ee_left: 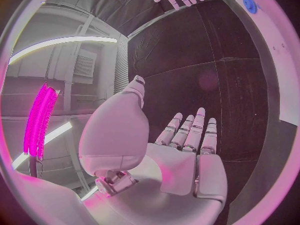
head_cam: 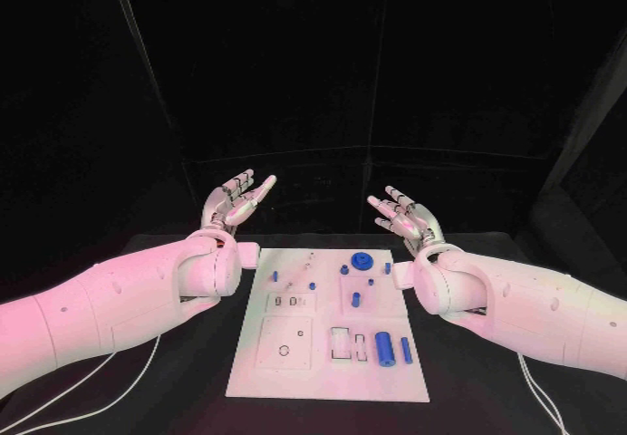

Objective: Assemble the parts on the task board

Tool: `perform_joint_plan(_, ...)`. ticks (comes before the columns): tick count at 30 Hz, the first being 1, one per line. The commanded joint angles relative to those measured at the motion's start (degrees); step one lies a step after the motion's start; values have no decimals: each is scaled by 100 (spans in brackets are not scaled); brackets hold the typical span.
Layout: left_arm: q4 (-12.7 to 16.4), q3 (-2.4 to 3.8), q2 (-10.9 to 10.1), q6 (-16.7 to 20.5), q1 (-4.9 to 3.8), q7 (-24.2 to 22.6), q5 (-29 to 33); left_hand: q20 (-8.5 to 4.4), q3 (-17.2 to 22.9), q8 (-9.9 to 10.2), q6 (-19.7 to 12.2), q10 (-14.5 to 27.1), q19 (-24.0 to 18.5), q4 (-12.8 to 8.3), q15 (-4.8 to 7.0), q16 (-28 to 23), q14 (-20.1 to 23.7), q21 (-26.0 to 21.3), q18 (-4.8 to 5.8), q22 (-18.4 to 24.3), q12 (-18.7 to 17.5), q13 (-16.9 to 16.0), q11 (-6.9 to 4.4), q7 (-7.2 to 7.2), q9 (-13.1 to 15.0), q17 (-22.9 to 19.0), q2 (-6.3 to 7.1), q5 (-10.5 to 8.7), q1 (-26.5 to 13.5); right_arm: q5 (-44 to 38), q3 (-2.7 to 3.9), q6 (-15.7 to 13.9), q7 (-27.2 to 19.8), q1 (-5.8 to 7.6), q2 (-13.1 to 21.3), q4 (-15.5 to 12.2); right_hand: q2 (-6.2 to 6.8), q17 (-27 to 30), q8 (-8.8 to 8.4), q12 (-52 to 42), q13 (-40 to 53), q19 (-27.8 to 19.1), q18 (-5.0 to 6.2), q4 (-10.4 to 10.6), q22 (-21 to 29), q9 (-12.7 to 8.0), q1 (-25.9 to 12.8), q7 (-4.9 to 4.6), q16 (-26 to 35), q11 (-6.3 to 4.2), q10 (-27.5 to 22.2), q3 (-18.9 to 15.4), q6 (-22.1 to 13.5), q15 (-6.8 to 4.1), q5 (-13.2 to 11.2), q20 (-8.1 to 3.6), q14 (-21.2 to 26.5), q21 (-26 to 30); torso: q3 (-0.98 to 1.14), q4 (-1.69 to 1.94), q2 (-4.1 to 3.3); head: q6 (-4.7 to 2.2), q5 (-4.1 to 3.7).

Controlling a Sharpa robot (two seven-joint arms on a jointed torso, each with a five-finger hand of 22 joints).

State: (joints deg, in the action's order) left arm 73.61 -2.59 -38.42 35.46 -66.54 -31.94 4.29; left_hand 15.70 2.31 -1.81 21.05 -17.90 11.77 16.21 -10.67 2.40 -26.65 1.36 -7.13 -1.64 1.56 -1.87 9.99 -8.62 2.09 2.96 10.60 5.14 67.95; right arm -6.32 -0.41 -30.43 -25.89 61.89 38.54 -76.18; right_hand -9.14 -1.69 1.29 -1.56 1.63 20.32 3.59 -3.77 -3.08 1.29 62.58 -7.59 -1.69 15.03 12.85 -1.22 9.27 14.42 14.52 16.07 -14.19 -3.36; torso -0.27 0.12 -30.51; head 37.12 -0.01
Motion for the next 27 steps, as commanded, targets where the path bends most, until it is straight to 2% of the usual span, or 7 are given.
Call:
perform_joint_plan(1, -116, -10, 46, -562, -49, -382, 227, 96, 17, -46, 144, -110, 52, 99, -44, 44, -154, 41, -136, -15, 43, -17, 50, -344, 21, 23, 27, 44, 304, -672, -3, 1187, 260, 48, -99, 233, -43, -151, 224, -295, 141, 1609, 350, -696, -329, 137, 1101, -942, -324, 5, 1513, 251, 1066, -67, -292, 50, -1704, -647, -1, 1, 3, 0, -1)
perform_joint_plan(4, -140, -14, 55, -582, -58, -392, 235, 108, 64, -60, 228, -179, 104, 97, -76, 66, -261, 59, -157, -27, 53, -25, 94, -400, 31, 41, -33, 32, 316, -843, -8, 1515, 335, 78, -191, 439, -9, -228, 477, -677, 259, 2068, 518, -983, -421, 257, 1353, -857, -597, -136, 3188, 344, 2204, -248, -394, 30, -3126, -928, -1, 1, 3, 0, -1)
perform_joint_plan(9, -140, -14, 55, -582, -58, -392, 235, 122, 194, -115, 672, -783, 700, 83, -142, 248, -1153, 233, -147, -123, 126, -73, 232, -515, 66, 165, -209, 1, 403, -994, -12, 1804, 401, 105, -272, 621, 35, -189, 659, -722, 181, 2517, 680, -1273, -472, 294, 1466, -654, -661, -365, 3996, 493, 3647, -501, -423, -31, -3983, -1201, -1, 1, 3, 0, -1)
perform_joint_plan(11, -140, -14, 55, -582, -58, -392, 235, 119, 231, -142, 866, -1079, 1064, 88, -162, 335, -1496, 339, -136, -179, 166, -94, 283, -535, 82, 209, -268, -4, 436, -1003, -12, 1820, 404, 106, -277, 631, 65, -204, 682, -729, 193, 2622, 700, -1286, -492, 298, 1494, -624, -690, -405, 4132, 526, 3855, -544, -429, -83, -4144, -1269, -1, 1, 3, 0, -1)
perform_joint_plan(12, -17, -17, -116, -751, -99, -393, 242, 112, 266, -175, 1083, -1417, 1534, 72, -168, 414, -1710, 485, -142, -254, 216, -117, 316, -544, 99, 238, -327, -13, 472, -2688, -9, 713, 214, 108, -143, 865, 91, -203, 677, -713, 190, 2717, 695, -1286, -512, 287, 1515, -599, -694, -432, 4236, 563, 3949, -587, -418, -123, -4261, -1332, -7, -27, -42, 37, 6)
perform_joint_plan(18, 236, -18, -281, -832, -98, -431, 252, 32, 340, -448, 2671, -3173, 3326, 18, 114, 803, -2895, 1109, -345, -479, 567, -191, 182, -519, 198, 364, -612, -52, 672, -3495, -6, 623, 333, 160, -79, 815, 207, -233, 609, -575, 191, 3189, 679, -1284, -697, 253, 1484, -516, -750, -570, 4747, 787, 4340, -819, -337, -384, -4984, -1778, 2, -14, -135, 12, -6)
perform_joint_plan(27, 717, -18, -589, -920, -98, -388, 206, -172, 244, -592, 3177, -3856, 4005, -101, 337, 898, -3639, 1201, -353, -416, 735, -208, -3, -411, 185, 502, -743, -63, 863, -4742, -2, 731, 858, 367, -17, 700, 422, -335, 504, -393, 205, 3381, 668, -1276, -1096, 252, 1360, -428, -779, -715, 5254, 994, 4671, -1017, -150, -618, -5699, -2487, -11, -16, -346, -55, -30)
